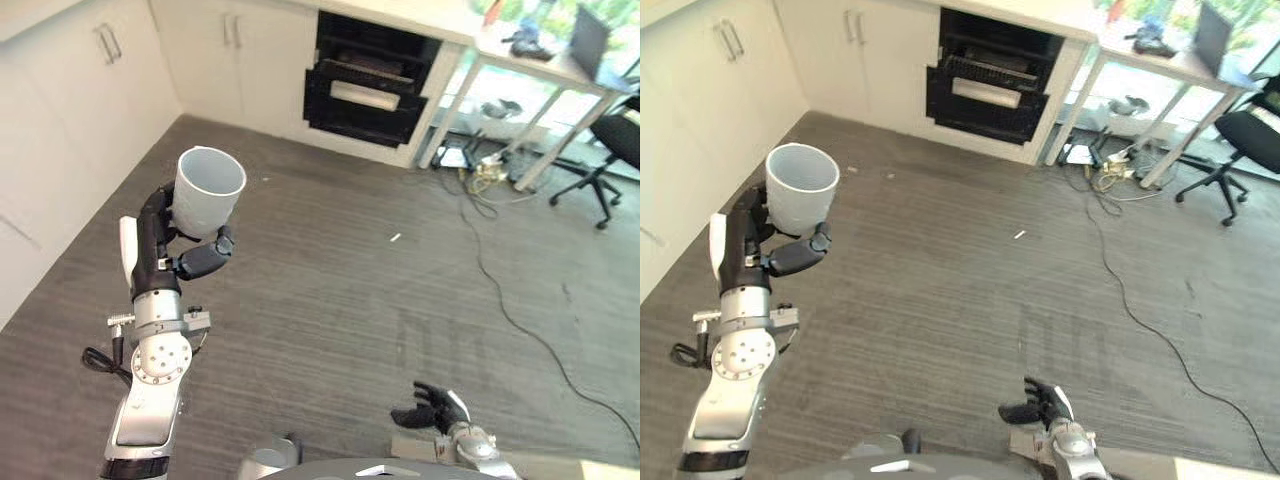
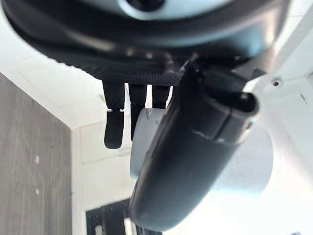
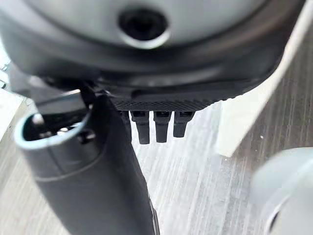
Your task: Place the dishes in the dishwasher.
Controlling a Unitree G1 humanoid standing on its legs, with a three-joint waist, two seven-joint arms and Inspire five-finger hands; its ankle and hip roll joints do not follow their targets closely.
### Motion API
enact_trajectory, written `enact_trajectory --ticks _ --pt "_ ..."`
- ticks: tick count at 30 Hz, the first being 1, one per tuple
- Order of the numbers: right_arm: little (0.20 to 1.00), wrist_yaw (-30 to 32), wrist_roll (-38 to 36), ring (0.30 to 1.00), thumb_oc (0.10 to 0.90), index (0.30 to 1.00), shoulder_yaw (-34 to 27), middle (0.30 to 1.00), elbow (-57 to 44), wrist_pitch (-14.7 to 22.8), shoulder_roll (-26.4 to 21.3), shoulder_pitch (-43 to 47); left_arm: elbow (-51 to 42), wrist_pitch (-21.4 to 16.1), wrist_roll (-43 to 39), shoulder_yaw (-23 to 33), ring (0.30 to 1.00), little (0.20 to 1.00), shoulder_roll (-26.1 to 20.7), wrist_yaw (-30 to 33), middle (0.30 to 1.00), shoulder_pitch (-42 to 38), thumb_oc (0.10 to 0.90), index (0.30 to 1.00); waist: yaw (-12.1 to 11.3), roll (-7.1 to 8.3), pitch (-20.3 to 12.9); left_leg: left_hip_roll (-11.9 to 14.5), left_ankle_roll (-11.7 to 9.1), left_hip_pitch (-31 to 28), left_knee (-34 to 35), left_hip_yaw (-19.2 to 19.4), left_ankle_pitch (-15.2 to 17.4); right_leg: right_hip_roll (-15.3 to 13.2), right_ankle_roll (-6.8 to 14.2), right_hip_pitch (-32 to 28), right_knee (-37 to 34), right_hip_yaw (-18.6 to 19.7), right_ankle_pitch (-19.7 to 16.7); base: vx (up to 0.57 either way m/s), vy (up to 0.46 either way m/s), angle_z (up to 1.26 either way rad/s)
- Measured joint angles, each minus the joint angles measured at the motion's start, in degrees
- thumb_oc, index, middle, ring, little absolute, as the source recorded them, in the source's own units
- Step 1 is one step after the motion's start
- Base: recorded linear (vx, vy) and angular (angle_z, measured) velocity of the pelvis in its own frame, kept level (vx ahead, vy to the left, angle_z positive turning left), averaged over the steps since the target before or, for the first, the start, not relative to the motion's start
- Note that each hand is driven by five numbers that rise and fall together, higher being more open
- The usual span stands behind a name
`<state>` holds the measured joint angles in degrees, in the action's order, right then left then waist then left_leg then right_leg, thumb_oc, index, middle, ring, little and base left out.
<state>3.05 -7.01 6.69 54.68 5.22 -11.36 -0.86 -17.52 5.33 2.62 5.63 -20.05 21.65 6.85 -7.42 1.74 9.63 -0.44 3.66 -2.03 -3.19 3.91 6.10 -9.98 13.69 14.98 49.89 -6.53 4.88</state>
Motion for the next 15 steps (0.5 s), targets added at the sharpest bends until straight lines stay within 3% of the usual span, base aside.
enact_trajectory --ticks 1,2,3,4,5,6,7,8,9,10,11,12,15 --pt "0.9 0.0 0.0 0.9 0.8 0.9 0.0 0.9 -1.5 0.9 -0.3 0.0 2.2 0.4 0.0 0.0 0.3 0.3 -0.8 0.1 0.3 -0.8 0.4 0.3 1.9 -1.47 0.7 1.8 -0.7 -1.2 1.3 -3.5 0.0 6.5 -1.2 3.8 -7.6 6.7 3.3 0.3 -0.249 1.48" --pt "0.9 0.1 0.0 0.9 0.8 0.9 0.1 0.9 -2.9 1.2 -0.5 -1.4 3.2 0.8 0.0 -0.8 0.3 0.3 -1.5 -0.4 0.3 -1.9 0.4 0.3 3.3 -0.92 0.8 1.0 -0.9 -2.3 2.9 -5.9 -0.2 7.1 -1.8 7.1 -12.9 6.3 3.6 0.3 -0.25 1.5" --pt "0.9 0.0 0.0 0.9 0.8 0.9 0.2 0.9 -2.6 1.0 -0.4 -2.2 3.4 0.8 0.0 -0.9 0.3 0.3 -1.6 -0.9 0.3 -1.8 0.4 0.3 3.7 0.18 0.6 0.5 -1.1 -4.1 4.0 -7.4 0.2 5.6 -3.9 9.0 -19.1 4.7 1.8 0.42 -0.276 1.53" --pt "0.9 0.1 0.0 0.9 0.8 0.9 0.3 0.9 -2.7 0.8 -0.8 -3.8 4.2 0.7 -0.1 -1.6 0.3 0.3 -1.3 -1.2 0.3 -1.9 0.4 0.3 5.0 0.96 0.0 -0.6 -2.0 -5.2 5.0 -9.0 0.9 1.4 -6.0 9.5 -26.4 -0.2 -0.2 0.26 -0.089 1.5" --pt "0.9 0.2 -0.3 0.9 0.8 0.9 -1.1 0.9 -2.2 0.7 -0.8 -5.5 4.0 0.8 -0.3 -2.6 0.3 0.3 -0.7 -1.4 0.3 -1.6 0.4 0.3 4.9 1.36 -0.7 -0.9 -2.0 -7.7 6.5 -11.0 1.9 -0.9 -5.8 7.4 -39.1 -4.5 -1.4 0.18 -0.106 1.17" --pt "0.9 0.5 -0.5 0.9 0.8 0.9 -1.2 0.9 0.0 0.4 -0.7 -5.2 3.6 0.9 -0.3 -2.1 0.3 0.3 -1.2 -1.2 0.3 -0.7 0.4 0.3 2.9 1.62 -1.3 -0.3 -2.7 -10.6 7.3 -11.2 3.2 -0.1 -5.9 6.9 -43.6 -3.3 -2.6 0.11 -0.115 0.67" --pt "0.9 0.6 -1.1 0.9 0.8 0.9 -1.3 0.9 2.4 0.4 -0.4 -5.1 3.9 1.6 -0.3 -2.1 0.3 0.3 -1.9 -1.1 0.3 -0.7 0.4 0.3 1.9 2.28 -1.8 -0.1 -4.5 -13.4 6.4 -11.6 5.1 1.3 -8.4 5.9 -40.5 -0.6 -5.8 0.12 -0.151 0.48" --pt "0.9 0.6 -1.4 0.9 0.8 0.9 -0.8 0.9 3.7 0.4 -0.1 -5.1 4.0 1.7 -0.2 -1.7 0.3 0.3 -1.8 -0.9 0.3 -0.5 0.4 0.3 2.2 2.9 -2.4 0.2 -6.6 -15.0 4.1 -11.2 6.4 1.8 -13.3 4.3 -39.0 0.5 -16.9 0.13 -0.108 0.51" --pt "0.9 0.5 -1.4 0.9 0.8 0.9 -0.8 0.9 4.1 0.4 -0.5 -4.6 4.6 1.4 0.0 -1.5 0.3 0.3 -0.8 -0.6 0.3 -0.4 0.4 0.3 1.9 1.96 -2.7 1.0 -7.2 -15.3 2.5 -9.9 6.8 2.4 -11.5 3.6 -38.1 0.1 -15.5 0.09 -0.072 -0.09" --pt "0.9 1.0 -1.2 0.9 0.8 0.9 0.1 0.9 4.3 0.1 -0.7 -2.2 5.0 1.4 0.1 0.4 0.3 0.3 1.5 -0.2 0.3 0.7 0.4 0.3 0.9 1.58 -3.3 1.4 -9.0 -12.1 -6.5 -5.2 5.5 4.3 -13.8 2.0 -39.8 0.4 -16.3 0.11 -0.063 -0.53" --pt "0.9 1.0 -0.8 0.9 0.8 0.9 0.2 0.9 3.3 0.2 -0.7 -1.9 5.0 1.4 0.1 1.1 0.3 0.3 2.0 0.1 0.3 0.8 0.4 0.3 0.8 3.33 -3.4 0.4 -8.2 -9.6 -9.9 -5.2 6.1 3.7 -14.2 0.5 -43.0 1.3 -16.7 0.17 -0.098 -0.76" --pt "0.9 1.0 -0.2 0.9 0.8 0.9 0.2 0.9 2.5 0.4 -0.4 -0.6 4.3 1.0 0.2 1.1 0.3 0.3 2.0 -0.4 0.3 0.0 0.4 0.3 1.3 4.87 -3.9 -1.4 -7.1 -6.8 -4.8 -8.5 7.5 3.9 -14.8 -3.8 -49.9 1.6 -17.8 0.21 -0.111 -0.31" --pt "0.9 1.3 0.1 0.9 0.8 0.9 -0.4 0.9 4.6 0.1 -0.1 1.7 3.6 0.8 0.1 -2.5 0.3 0.3 2.1 -1.8 0.3 -1.2 0.4 0.3 2.0 5.25 -4.1 -1.0 -5.6 -3.6 3.5 -9.4 4.5 6.3 -14.5 -10.0 -55.5 3.1 -18.1 0.13 -0.072 -0.42"
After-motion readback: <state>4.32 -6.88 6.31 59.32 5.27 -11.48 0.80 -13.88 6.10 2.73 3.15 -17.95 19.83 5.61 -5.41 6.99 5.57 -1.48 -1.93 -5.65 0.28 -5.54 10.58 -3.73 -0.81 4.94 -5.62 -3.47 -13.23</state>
